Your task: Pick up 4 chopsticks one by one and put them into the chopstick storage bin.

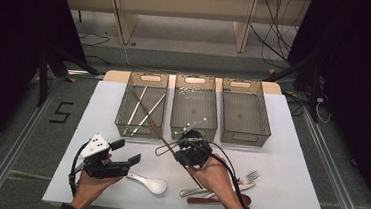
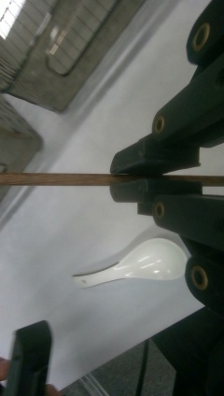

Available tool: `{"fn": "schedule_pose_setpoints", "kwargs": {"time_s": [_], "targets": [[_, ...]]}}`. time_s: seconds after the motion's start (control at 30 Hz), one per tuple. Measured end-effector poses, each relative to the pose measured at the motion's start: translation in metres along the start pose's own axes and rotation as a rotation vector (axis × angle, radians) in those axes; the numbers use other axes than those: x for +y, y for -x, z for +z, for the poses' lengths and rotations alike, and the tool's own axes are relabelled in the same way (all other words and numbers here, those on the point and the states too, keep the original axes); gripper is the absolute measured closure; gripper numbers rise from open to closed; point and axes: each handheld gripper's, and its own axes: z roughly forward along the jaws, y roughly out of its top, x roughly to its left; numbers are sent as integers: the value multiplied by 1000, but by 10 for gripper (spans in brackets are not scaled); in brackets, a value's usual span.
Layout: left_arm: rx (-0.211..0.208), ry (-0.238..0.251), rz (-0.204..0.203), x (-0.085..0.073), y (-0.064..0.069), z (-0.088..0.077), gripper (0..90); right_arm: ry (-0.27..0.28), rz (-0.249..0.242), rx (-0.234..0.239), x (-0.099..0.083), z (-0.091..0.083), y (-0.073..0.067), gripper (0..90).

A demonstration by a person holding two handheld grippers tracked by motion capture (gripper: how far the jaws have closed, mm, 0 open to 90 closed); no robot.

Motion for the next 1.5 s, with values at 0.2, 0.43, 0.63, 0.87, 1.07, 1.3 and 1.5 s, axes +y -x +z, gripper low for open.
{"fn": "schedule_pose_setpoints", "kwargs": {"time_s": [0.2, 0.43, 0.63, 0.87, 1.07, 1.3, 1.5], "targets": [[-1, 0, 1, 0, 0, 0, 184, 28, 5, 6, 18, -1, 7, 853], [-2, 1, -1, 0, 0, 0, 185, 40, 8, 4, 32, 5, 9, 853], [-2, -1, -1, 0, 0, -1, 185, 49, 9, 2, 40, 7, 10, 853], [-2, 2, -4, 0, 0, -1, 185, 59, -3, -8, 51, 8, 12, 853], [-4, 2, -5, 0, 0, -1, 185, 66, 2, -11, 61, 11, 14, 853], [-6, 5, -8, 0, 0, 0, 185, 60, 11, -14, 71, 18, 19, 853], [-7, 5, -8, 0, 0, 0, 185, 64, 21, -19, 83, 23, 24, 853]]}}
